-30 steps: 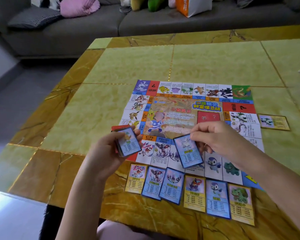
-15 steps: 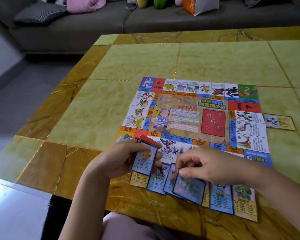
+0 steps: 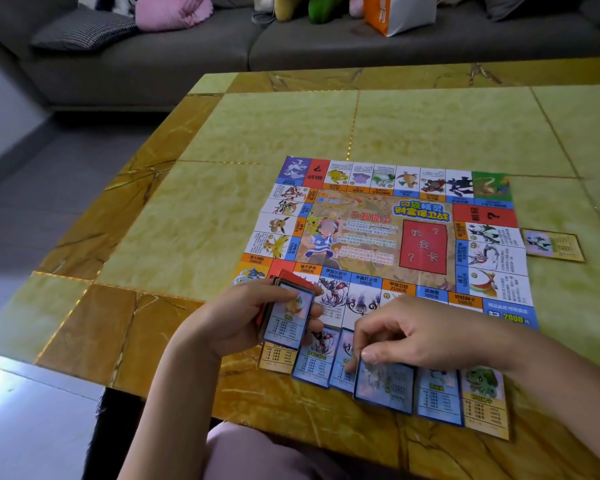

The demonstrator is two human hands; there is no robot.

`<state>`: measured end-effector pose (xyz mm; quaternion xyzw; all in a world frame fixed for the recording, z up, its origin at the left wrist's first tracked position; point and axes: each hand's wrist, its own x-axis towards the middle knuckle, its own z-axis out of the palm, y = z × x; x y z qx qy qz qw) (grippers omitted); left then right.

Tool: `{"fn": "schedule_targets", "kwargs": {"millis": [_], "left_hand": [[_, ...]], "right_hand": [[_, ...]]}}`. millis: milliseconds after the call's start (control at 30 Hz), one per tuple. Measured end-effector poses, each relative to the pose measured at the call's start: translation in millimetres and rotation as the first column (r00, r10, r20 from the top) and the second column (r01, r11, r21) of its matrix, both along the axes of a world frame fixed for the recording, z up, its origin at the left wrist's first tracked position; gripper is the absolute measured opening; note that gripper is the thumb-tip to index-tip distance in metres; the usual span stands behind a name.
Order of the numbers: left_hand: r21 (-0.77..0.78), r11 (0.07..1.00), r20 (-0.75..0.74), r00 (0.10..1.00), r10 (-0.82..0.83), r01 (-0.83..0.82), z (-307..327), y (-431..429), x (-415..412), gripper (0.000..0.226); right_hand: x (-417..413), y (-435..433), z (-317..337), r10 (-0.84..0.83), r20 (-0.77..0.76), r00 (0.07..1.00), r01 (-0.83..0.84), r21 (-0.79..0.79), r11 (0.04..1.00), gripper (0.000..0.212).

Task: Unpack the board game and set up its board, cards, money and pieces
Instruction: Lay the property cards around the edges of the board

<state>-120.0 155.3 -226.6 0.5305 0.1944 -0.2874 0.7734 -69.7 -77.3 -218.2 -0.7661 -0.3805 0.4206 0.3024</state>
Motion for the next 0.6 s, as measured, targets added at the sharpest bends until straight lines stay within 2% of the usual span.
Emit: {"fn": "schedule_targets", "kwargs": {"millis": [167,300,600], "left_hand": [[-0.011,0.999,0.012,0.999,-0.049,0.049,-0.8,-5.1,-0.6,0.033],[0.009,0.995,0.013,0.995,-0.095,0.095,-3.0,-10.0,1.4,0.033],[0.005,0.996,-0.001,0.996,-0.091,0.091,-1.5,-10.7,2.9,0.038]], "right_hand": [[-0.3,-0.8,0.7,-0.044,0.022,0.999,0.044,0.011,0.999,0.012],[-0.9,0.0,-2.6,-0.027,0.046,0.999,0.027,-0.016,0.999,0.014],[-0.6,-2.0,-2.9,-0.012,0.016,1.0,0.012,0.012,1.0,0.011]]}}
